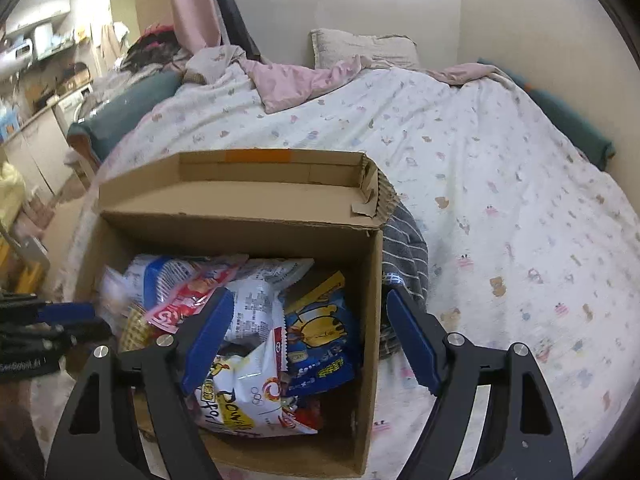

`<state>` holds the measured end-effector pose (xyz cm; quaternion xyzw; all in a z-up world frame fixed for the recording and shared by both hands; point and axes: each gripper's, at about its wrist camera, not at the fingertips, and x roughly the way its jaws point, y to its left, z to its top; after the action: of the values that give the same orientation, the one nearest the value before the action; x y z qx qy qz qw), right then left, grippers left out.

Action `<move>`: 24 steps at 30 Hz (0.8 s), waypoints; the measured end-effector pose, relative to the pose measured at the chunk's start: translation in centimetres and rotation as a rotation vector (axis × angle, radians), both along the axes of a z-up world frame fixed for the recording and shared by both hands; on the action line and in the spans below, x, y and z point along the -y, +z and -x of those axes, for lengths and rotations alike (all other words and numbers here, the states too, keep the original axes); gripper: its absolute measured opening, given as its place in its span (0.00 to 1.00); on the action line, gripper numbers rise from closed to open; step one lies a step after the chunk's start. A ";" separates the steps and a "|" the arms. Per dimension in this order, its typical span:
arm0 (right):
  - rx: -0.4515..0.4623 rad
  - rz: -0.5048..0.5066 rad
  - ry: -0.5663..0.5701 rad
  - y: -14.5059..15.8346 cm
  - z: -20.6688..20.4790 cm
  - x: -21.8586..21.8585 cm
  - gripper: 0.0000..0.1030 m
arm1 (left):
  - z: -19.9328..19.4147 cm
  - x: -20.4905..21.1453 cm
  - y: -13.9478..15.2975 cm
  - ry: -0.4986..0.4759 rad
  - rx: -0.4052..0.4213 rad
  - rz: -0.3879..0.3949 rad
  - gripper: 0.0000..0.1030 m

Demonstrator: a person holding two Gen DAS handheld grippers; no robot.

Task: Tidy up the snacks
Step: 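Open both grippers to release the packets into the box and withdraw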

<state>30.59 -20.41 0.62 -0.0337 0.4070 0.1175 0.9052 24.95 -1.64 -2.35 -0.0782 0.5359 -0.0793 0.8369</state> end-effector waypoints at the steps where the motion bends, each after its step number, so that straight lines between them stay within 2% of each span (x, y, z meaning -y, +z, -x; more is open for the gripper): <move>1: -0.002 -0.010 0.003 0.1 0.1 0.0 0.79 | 0.2 0.1 0.1 -0.007 0.003 -0.002 0.66; 8: -0.070 -0.105 0.009 -0.2 0.2 0.4 0.80 | 0.6 -0.8 0.7 0.031 0.032 -0.034 0.66; 10: -0.086 -0.101 0.010 -0.6 0.2 0.3 0.87 | 0.6 -1.1 0.5 0.041 0.028 -0.034 0.66; 11: -0.080 -0.091 0.003 -0.6 0.3 0.1 0.96 | 0.5 -1.1 0.4 0.045 0.025 -0.038 0.66; 12: -0.074 -0.087 0.000 -0.6 0.5 0.1 1.00 | 0.5 -1.1 0.4 0.047 0.024 -0.045 0.66; 16: -0.060 -0.077 0.016 -0.3 1.0 -0.6 1.00 | 0.7 -0.6 0.3 0.042 0.040 -0.100 0.66; 20: -0.035 -0.061 0.028 0.0 1.5 -1.0 1.00 | 0.8 -0.6 0.4 0.038 0.041 -0.095 0.66; 24: -0.049 -0.073 0.021 0.1 1.6 -0.9 1.00 | 1.0 -0.7 0.7 0.041 0.058 -0.111 0.66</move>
<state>29.02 -19.52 0.69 -0.0018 0.4239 0.1427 0.8944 23.96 -0.91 -1.65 -0.0403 0.5131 -0.0344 0.8567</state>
